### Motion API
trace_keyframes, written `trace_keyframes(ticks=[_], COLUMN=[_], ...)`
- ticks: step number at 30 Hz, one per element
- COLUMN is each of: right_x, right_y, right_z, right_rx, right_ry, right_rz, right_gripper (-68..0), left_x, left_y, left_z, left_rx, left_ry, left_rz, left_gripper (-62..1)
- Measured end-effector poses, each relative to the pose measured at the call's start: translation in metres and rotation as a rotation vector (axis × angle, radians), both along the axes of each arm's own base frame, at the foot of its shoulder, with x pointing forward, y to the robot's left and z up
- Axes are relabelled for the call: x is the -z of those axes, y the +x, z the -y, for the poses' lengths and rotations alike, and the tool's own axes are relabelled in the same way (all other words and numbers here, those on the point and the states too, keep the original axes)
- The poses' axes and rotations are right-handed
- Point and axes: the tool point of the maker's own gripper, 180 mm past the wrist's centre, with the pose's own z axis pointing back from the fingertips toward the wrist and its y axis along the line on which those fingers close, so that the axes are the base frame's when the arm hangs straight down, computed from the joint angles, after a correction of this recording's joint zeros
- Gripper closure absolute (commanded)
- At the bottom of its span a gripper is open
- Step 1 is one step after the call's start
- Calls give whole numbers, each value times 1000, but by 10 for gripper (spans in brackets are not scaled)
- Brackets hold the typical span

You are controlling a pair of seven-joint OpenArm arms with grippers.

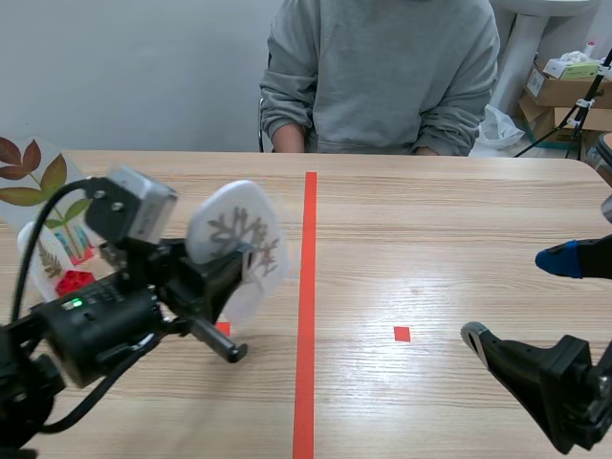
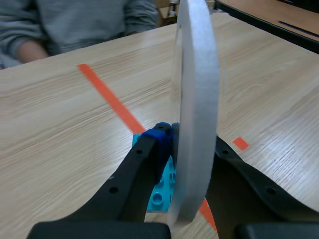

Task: Do the leaf sorting experiment

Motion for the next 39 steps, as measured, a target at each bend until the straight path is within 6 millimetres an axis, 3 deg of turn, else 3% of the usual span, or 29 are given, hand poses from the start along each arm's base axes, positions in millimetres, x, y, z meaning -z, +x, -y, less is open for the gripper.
trace_keyframes(ticks=[4, 7, 17, 23, 30, 39], right_x=[0, 0, -7, -2, -2, -2], right_y=[0, 0, 9, 7, 7, 7], right_z=[0, 0, 0, 2, 2, 2], right_rx=[0, 0, 0, 3, 3, 3], right_ry=[0, 0, 0, -21, -22, -22], right_rz=[0, 0, 33, 7, 6, 6], right_gripper=[-657, -657, -657, -657, -657, -657], left_x=[14, 27, 37, 52, 57, 61], left_y=[-20, -23, 27, 38, 46, 55], left_z=[-24, -42, -121, -163, -192, -211], left_rx=[-88, -174, -415, -526, -584, -633], left_ry=[-32, -2, 68, 78, 105, 146], left_rz=[-83, -119, -82, -111, -115, -101], left_gripper=[-25, -26, -27, -27, -27, -27])
